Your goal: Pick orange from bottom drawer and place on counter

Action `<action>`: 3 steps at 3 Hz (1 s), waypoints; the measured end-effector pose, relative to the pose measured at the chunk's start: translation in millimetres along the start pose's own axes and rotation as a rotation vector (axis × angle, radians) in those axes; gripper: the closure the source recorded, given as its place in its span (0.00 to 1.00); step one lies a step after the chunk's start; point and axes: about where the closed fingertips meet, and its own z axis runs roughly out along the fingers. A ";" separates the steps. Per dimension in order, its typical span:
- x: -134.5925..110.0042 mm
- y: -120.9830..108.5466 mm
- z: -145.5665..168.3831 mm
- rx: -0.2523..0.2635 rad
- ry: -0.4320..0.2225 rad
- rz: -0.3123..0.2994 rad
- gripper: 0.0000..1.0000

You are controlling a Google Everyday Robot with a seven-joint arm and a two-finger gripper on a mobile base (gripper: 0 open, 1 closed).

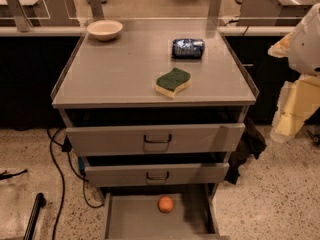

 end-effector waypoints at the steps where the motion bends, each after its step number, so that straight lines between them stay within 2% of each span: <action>1: 0.0 0.0 0.0 0.000 0.000 0.000 0.00; 2: 0.0 0.0 0.0 0.000 0.000 0.000 0.16; 3: 0.0 0.0 0.0 0.000 0.000 0.000 0.40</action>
Offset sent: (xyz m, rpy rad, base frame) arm 0.0000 0.0000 0.0000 0.0000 0.0000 0.0000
